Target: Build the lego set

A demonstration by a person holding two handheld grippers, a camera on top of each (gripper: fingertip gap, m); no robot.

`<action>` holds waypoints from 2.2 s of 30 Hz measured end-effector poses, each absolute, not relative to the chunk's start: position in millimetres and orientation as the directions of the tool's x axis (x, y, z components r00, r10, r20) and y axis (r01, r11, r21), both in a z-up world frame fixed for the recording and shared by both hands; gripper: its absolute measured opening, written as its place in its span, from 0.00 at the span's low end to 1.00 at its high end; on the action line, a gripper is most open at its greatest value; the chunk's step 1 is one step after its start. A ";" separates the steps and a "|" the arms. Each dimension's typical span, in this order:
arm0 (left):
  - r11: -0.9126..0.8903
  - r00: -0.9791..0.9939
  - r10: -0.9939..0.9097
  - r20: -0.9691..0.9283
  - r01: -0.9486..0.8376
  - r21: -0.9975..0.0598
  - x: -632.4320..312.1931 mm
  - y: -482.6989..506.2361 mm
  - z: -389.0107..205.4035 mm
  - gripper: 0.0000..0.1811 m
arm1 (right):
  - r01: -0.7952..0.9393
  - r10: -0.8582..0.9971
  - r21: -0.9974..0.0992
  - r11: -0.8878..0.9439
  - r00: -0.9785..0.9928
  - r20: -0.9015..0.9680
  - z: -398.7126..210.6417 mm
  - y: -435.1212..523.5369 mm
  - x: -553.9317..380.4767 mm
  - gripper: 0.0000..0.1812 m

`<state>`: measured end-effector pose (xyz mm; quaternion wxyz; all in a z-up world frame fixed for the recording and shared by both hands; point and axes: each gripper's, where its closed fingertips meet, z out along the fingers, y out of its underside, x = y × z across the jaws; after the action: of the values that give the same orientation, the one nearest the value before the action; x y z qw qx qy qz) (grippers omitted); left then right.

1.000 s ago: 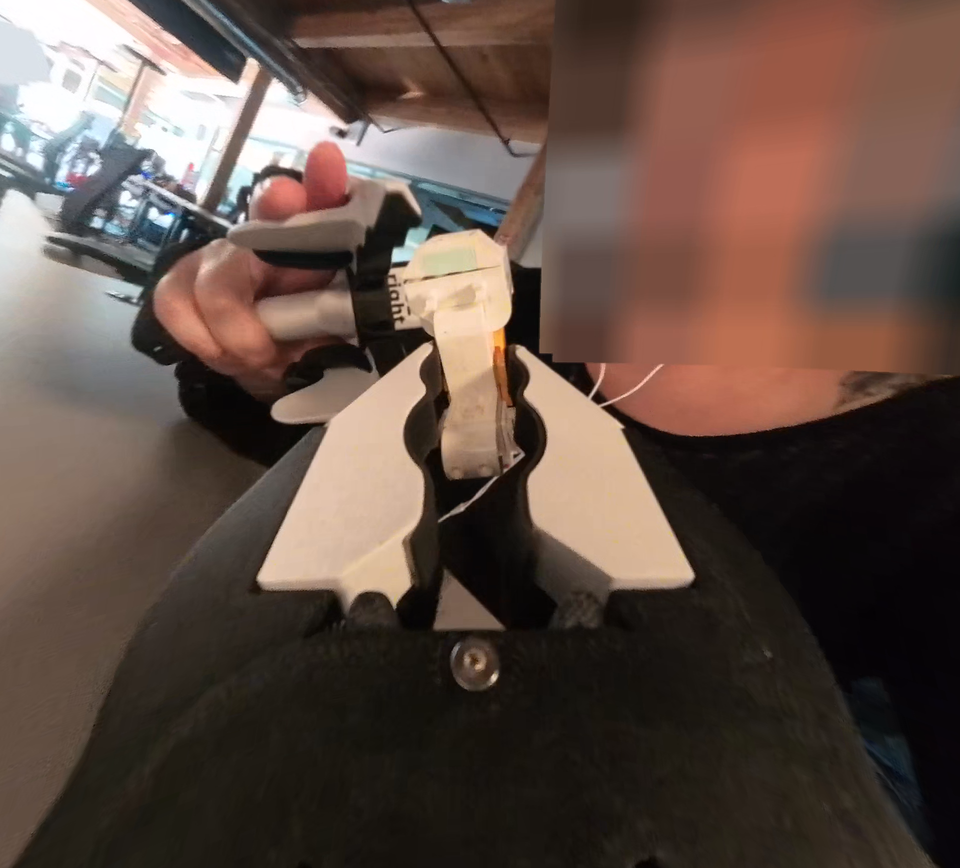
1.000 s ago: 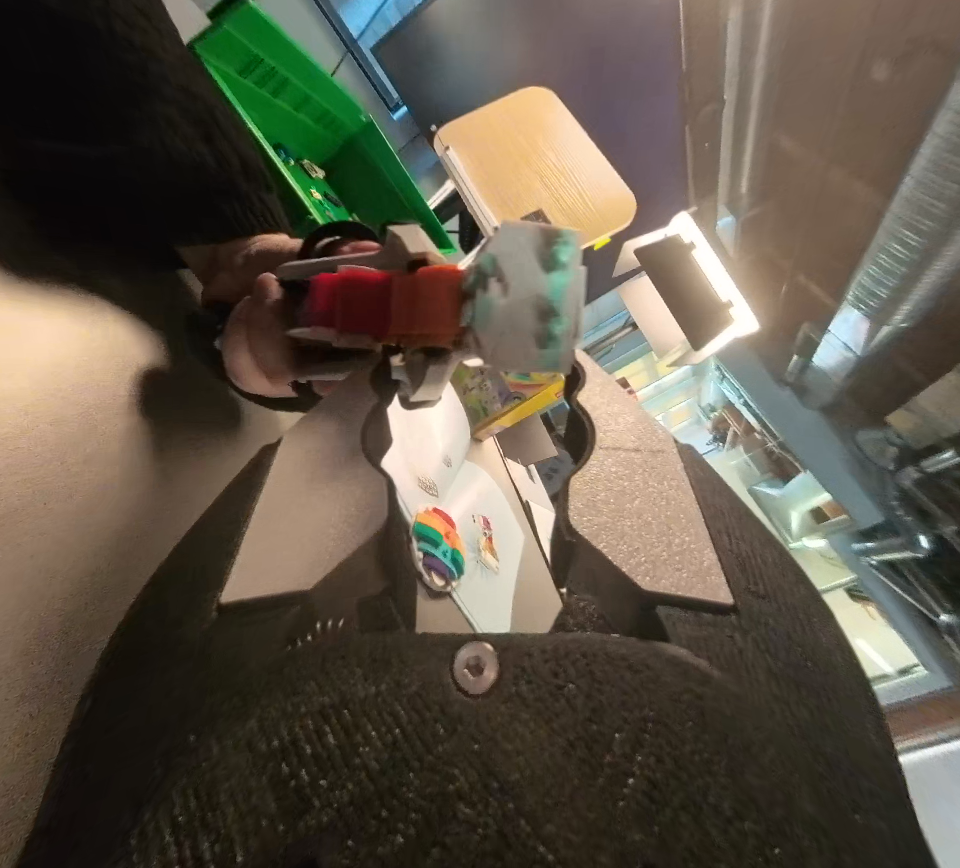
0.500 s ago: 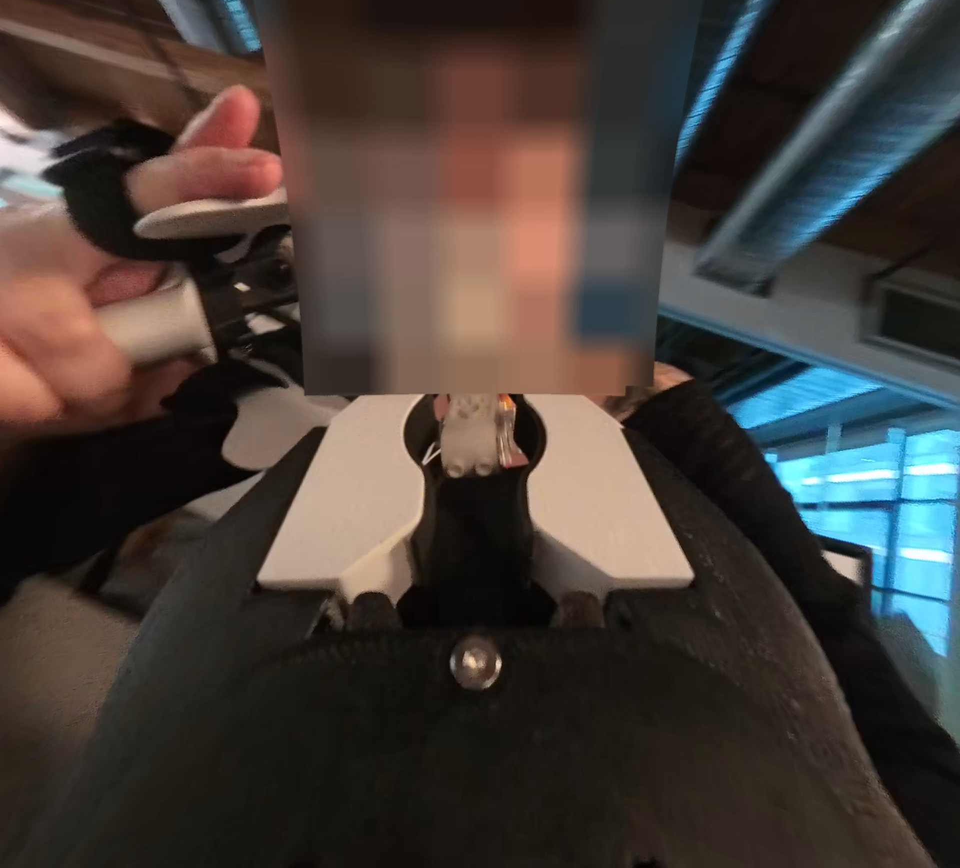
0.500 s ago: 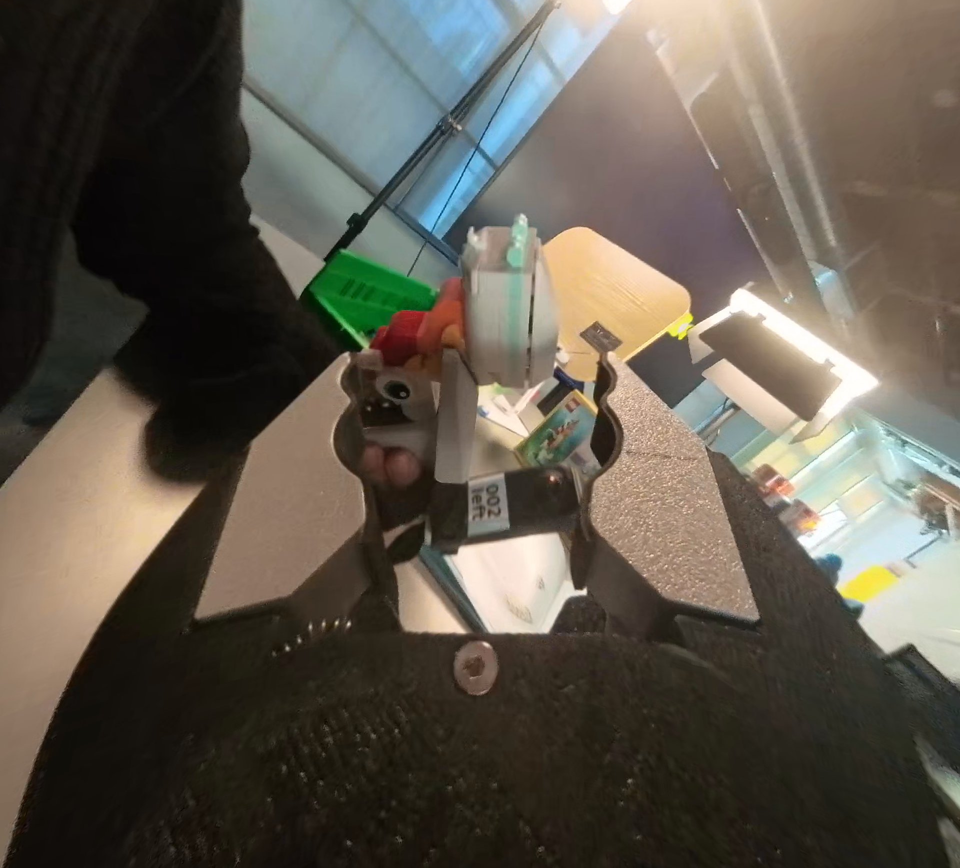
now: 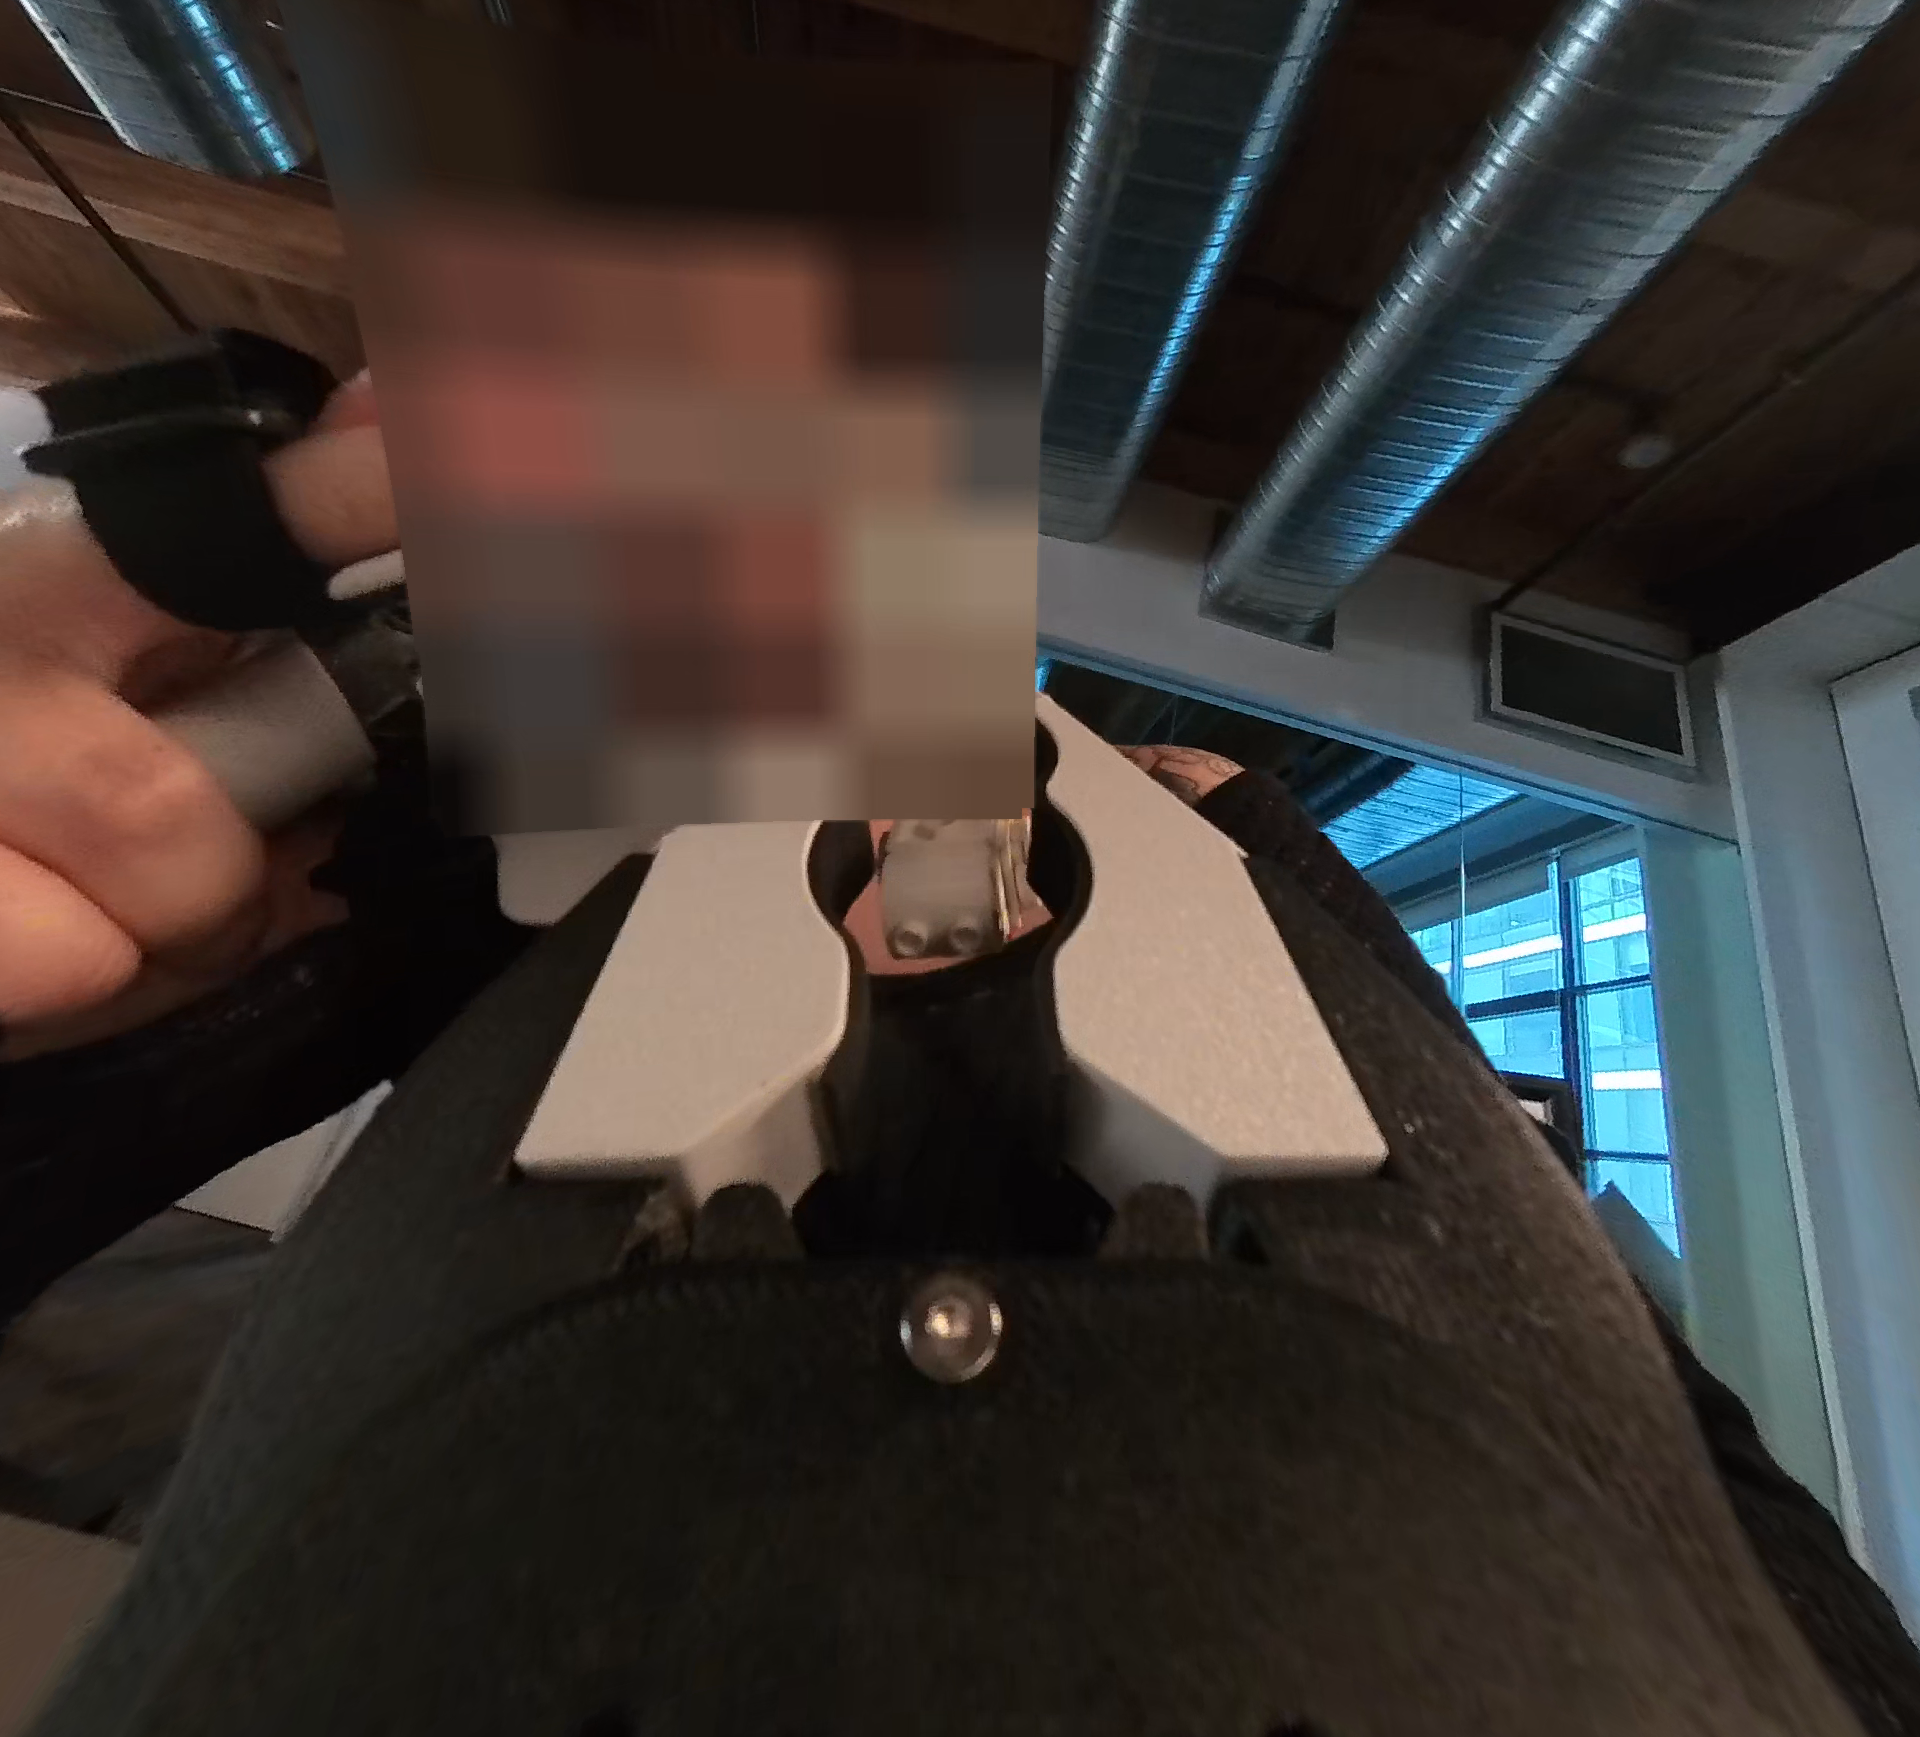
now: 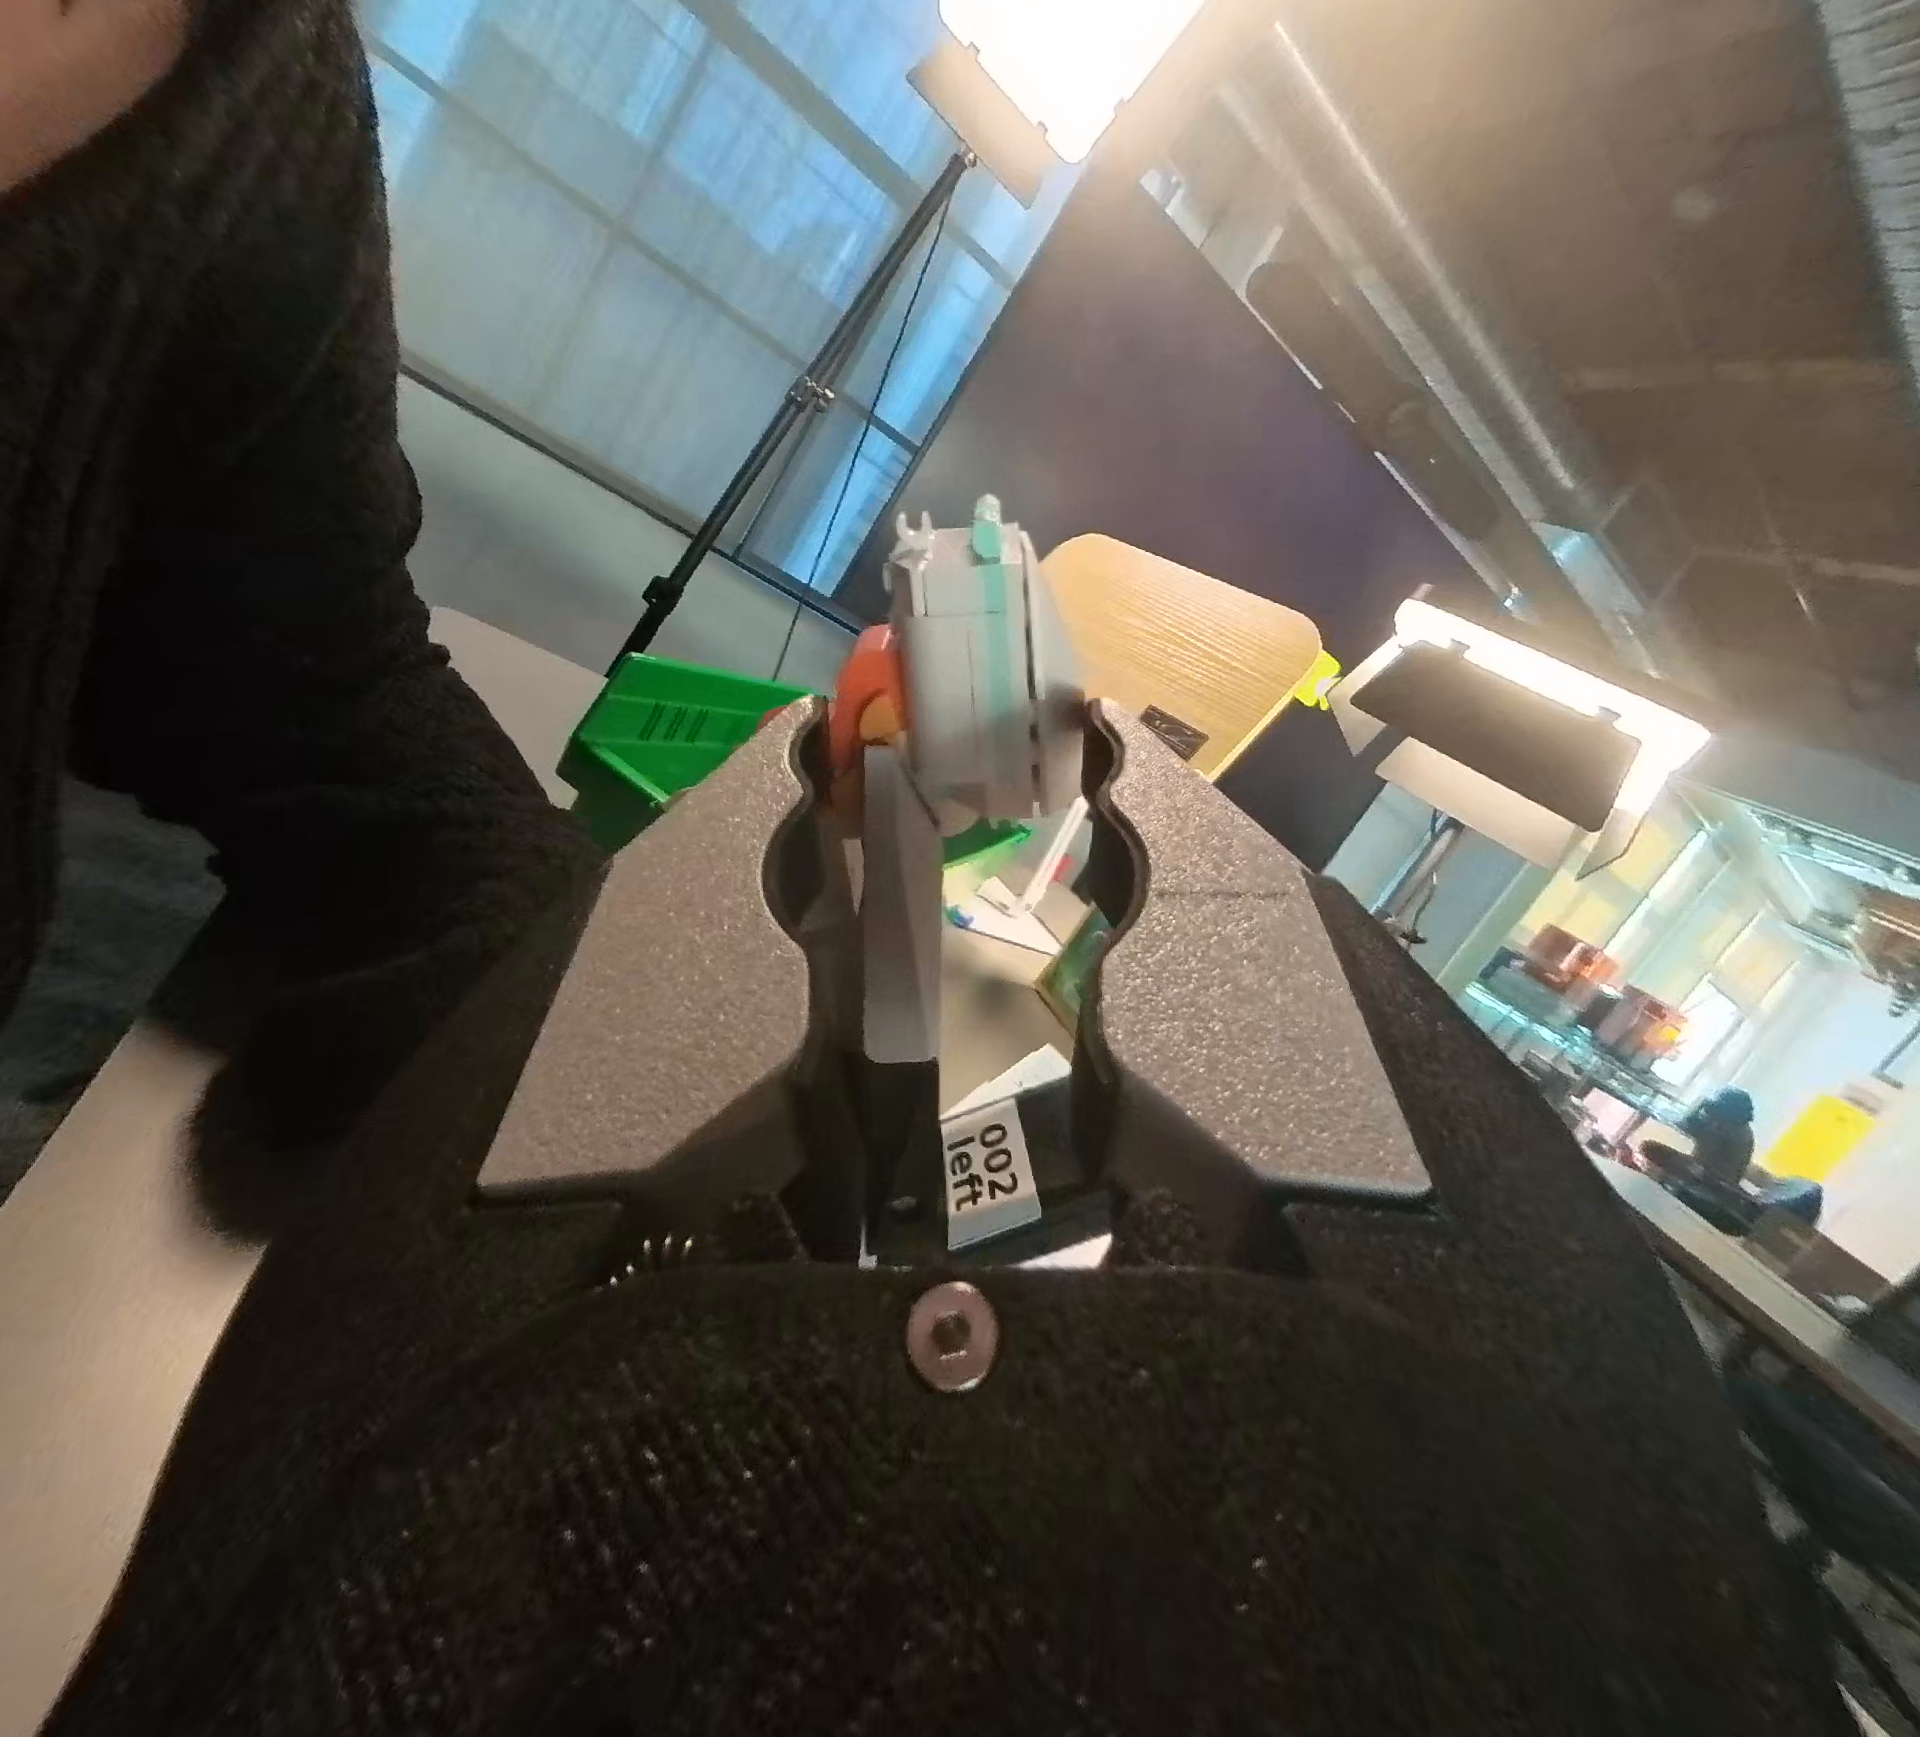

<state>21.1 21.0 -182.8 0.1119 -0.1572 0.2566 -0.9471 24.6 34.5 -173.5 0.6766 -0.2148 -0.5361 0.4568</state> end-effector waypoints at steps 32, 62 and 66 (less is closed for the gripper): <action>-0.862 -0.917 -0.223 0.332 0.026 -0.507 38.4 17.3 -192.4 0.12 | -0.412 0.844 -0.796 0.444 -0.107 0.526 -175.7 32.4 46.2 0.17; -0.853 -0.935 -0.171 0.312 -0.018 -0.521 36.5 9.7 -191.3 0.12 | -0.388 0.854 -0.837 0.386 -0.192 0.483 -182.5 31.3 42.8 0.17; -0.852 -0.936 -0.166 0.310 -0.022 -0.523 36.5 8.8 -191.4 0.12 | -0.380 0.850 -0.833 0.401 -0.185 0.493 -182.4 31.5 43.3 0.17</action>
<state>36.5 8.8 -191.4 0.0383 -0.1747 0.2692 -0.9463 43.3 31.5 -182.4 0.6051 -0.2030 -0.5781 0.5083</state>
